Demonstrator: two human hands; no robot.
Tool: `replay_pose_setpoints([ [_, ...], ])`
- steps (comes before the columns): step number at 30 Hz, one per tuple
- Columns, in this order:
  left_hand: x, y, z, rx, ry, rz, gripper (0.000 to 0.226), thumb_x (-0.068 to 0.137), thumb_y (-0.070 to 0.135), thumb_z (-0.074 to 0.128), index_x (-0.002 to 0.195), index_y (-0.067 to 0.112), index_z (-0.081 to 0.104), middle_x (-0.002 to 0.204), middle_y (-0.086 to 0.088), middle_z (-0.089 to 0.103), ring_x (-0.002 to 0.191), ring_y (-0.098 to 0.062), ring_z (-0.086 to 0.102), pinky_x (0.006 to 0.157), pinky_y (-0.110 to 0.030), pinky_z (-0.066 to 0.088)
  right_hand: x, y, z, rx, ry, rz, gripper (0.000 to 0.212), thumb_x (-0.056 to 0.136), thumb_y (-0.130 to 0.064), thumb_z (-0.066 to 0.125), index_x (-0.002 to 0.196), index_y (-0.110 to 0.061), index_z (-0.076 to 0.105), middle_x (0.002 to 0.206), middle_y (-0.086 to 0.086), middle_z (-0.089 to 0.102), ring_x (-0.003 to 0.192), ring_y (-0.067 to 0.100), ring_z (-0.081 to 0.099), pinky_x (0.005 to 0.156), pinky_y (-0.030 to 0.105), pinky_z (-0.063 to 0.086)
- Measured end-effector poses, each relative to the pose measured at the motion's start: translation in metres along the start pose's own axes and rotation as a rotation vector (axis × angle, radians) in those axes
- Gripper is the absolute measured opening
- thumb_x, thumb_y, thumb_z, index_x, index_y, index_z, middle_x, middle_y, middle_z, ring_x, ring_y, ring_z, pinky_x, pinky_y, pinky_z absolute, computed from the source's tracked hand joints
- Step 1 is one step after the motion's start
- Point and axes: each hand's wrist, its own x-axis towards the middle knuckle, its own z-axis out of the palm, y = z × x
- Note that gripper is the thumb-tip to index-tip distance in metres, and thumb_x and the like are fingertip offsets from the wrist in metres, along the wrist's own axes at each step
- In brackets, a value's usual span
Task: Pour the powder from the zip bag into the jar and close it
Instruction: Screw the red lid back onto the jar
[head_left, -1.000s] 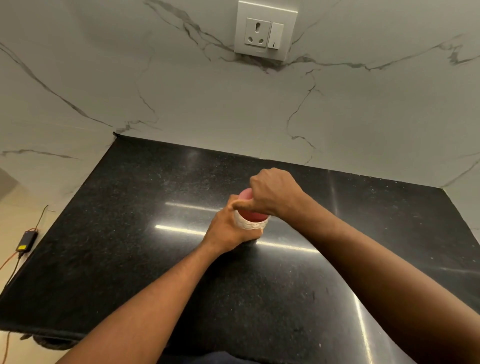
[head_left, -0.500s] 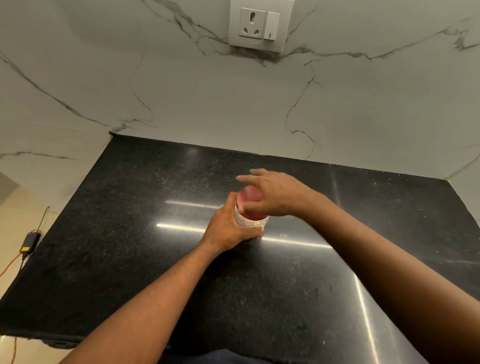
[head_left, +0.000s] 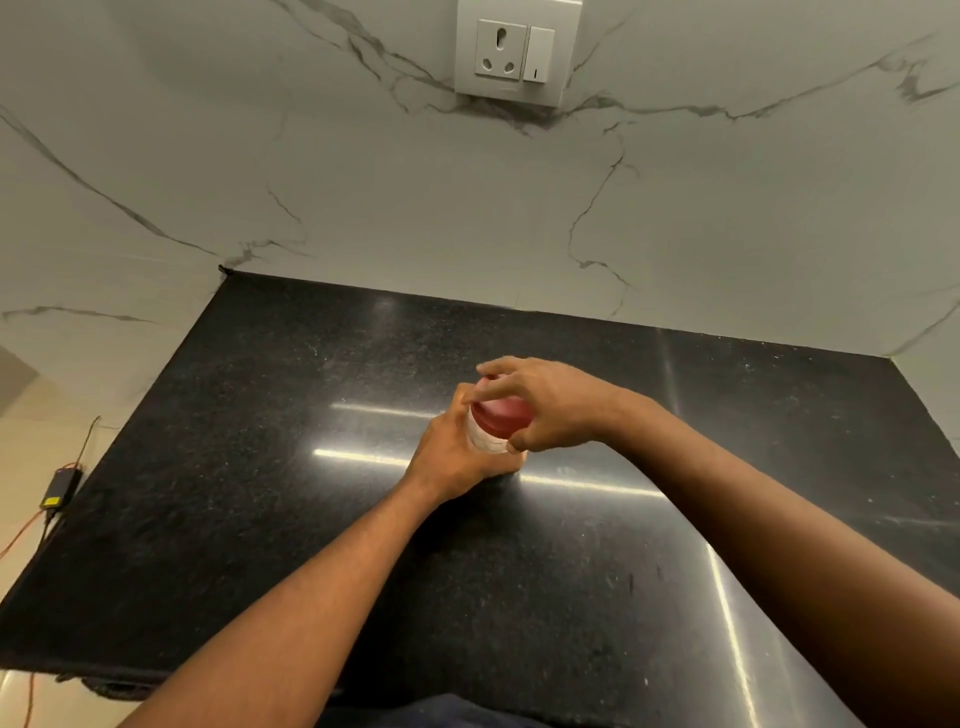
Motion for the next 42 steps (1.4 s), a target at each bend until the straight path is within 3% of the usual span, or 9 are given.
replay_pose_setpoints([
  [3,0.002,0.003,0.001,0.008,-0.011,-0.012,0.088,0.059,0.061,0.094,0.131,0.053,0.043,0.118,0.019,0.068,0.107,-0.004,0.068,0.083,-0.026,0.059,0.008,-0.008,0.004,-0.256,0.202,0.165,0.06,0.082,-0.077,0.061,0.12,-0.032,0.07,0.107,-0.002,0.072,0.088,0.016,0.066,0.072,0.034,0.057],
  [6,0.001,0.003,0.002,0.023,-0.02,-0.011,0.086,0.061,0.062,0.093,0.134,0.046,0.048,0.117,0.017,0.07,0.108,-0.006,0.07,0.085,-0.027,0.059,0.019,-0.021,0.008,-0.394,0.352,0.32,0.08,0.089,-0.088,0.031,0.062,-0.017,0.057,0.055,-0.001,0.052,0.05,0.016,0.054,0.047,0.027,0.04],
  [9,-0.002,0.004,-0.001,-0.011,-0.006,-0.023,0.093,0.058,0.059,0.095,0.134,0.053,0.041,0.12,0.018,0.068,0.108,-0.003,0.067,0.081,-0.022,0.055,0.018,-0.007,0.009,-0.303,0.32,0.227,0.071,0.091,-0.082,0.039,0.105,-0.02,0.071,0.102,0.008,0.072,0.082,0.022,0.066,0.066,0.033,0.051],
  [12,-0.002,0.004,-0.002,-0.007,-0.001,-0.015,0.093,0.058,0.06,0.095,0.131,0.059,0.038,0.12,0.02,0.067,0.109,-0.002,0.068,0.081,-0.02,0.055,0.009,0.004,0.004,-0.04,0.032,0.013,0.076,0.083,-0.054,0.072,0.153,-0.044,0.043,0.163,0.001,0.041,0.136,0.024,0.052,0.1,0.041,0.05],
  [16,0.0,0.003,-0.001,0.018,-0.014,-0.03,0.099,0.056,0.064,0.094,0.137,0.058,0.036,0.126,0.018,0.064,0.115,-0.009,0.066,0.096,-0.036,0.059,0.008,0.004,0.009,-0.274,0.156,0.065,0.083,0.074,-0.062,0.079,0.149,-0.041,0.048,0.129,-0.002,0.066,0.105,0.019,0.066,0.072,0.03,0.049],
  [21,0.003,0.003,0.0,0.088,-0.011,-0.052,0.086,0.059,0.069,0.088,0.128,0.053,0.038,0.111,0.023,0.066,0.103,-0.003,0.056,0.107,-0.049,0.046,0.021,-0.018,0.008,-0.474,0.261,0.261,0.083,0.079,-0.095,0.04,0.087,-0.018,0.068,0.067,-0.001,0.06,0.055,0.015,0.055,0.053,0.029,0.048],
  [26,0.001,0.005,-0.003,0.074,-0.003,-0.033,0.093,0.057,0.068,0.089,0.13,0.056,0.035,0.116,0.023,0.065,0.118,-0.01,0.061,0.111,-0.042,0.037,0.007,-0.002,0.008,-0.216,0.021,-0.003,0.087,0.079,-0.055,0.077,0.155,-0.045,0.035,0.157,0.002,0.044,0.119,0.025,0.062,0.09,0.041,0.059],
  [36,0.0,0.008,0.0,0.132,0.009,-0.025,0.084,0.062,0.07,0.084,0.128,0.044,0.039,0.112,0.017,0.071,0.107,-0.011,0.066,0.11,-0.048,0.037,0.017,-0.019,0.022,-0.404,0.252,0.309,0.09,0.085,-0.092,0.033,0.119,-0.014,0.064,0.079,0.003,0.062,0.064,0.019,0.057,0.055,0.031,0.046],
  [42,-0.002,0.007,-0.005,0.121,-0.003,-0.01,0.09,0.059,0.073,0.083,0.131,0.047,0.036,0.12,0.017,0.068,0.117,-0.012,0.065,0.108,-0.043,0.034,0.004,0.006,0.015,-0.256,0.085,-0.058,0.081,0.087,-0.062,0.062,0.158,-0.044,0.028,0.161,0.004,0.04,0.118,0.026,0.061,0.084,0.035,0.054],
])
